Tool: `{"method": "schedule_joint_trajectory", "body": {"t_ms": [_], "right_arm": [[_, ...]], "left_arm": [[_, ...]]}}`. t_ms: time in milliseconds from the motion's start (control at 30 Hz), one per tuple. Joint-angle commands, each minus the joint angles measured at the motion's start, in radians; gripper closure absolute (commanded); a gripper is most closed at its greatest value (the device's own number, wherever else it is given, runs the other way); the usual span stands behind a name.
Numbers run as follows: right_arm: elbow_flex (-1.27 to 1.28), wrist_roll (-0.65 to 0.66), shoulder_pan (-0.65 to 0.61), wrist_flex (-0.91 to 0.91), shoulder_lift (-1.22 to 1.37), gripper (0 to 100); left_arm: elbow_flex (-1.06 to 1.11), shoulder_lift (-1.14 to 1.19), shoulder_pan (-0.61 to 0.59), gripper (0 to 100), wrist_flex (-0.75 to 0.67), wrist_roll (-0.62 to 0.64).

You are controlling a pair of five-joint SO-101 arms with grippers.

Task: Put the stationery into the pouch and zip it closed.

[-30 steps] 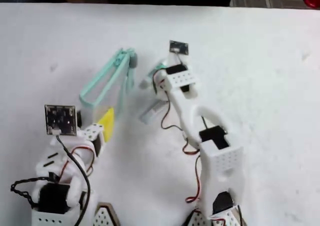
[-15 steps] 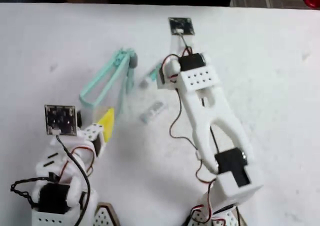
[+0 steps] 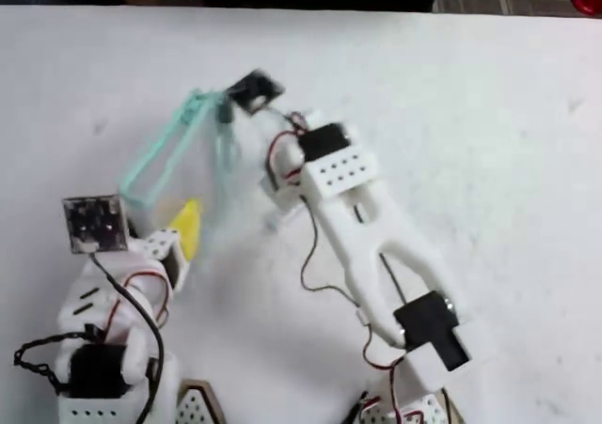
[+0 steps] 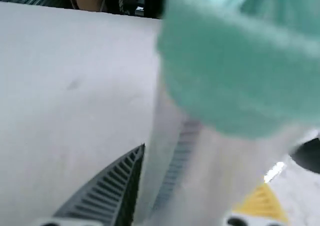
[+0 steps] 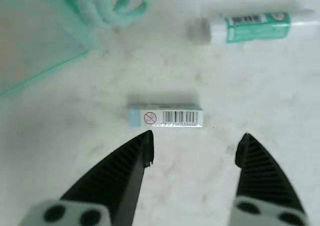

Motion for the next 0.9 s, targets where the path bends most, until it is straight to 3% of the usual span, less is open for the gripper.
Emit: {"method": "schedule_joint_trajectory", "body": {"t_ms": [0,400,567,767,867], "right_arm": [[-0.006,0.057,-0.038,-0.021,-0.05,74.4],[0.061,0.262,-0.054,-0.005,-0.048,74.4],[0.055,0.279,-0.059,-0.005,-0.05,74.6],[0.055,0.282,-0.059,-0.021,-0.05,93.1],[0.055,0.284,-0.061,-0.016,-0.05,95.6]], "left_arm": [[-0.006,-0.001,-0.058,76,-0.026,0.066],[-0.005,-0.001,-0.054,76,-0.026,0.069],[-0.005,-0.001,-0.053,76,-0.026,0.071],[-0.005,-0.001,-0.053,76,-0.026,0.071],[-0.005,-0.001,-0.053,76,-0.026,0.071]]}}
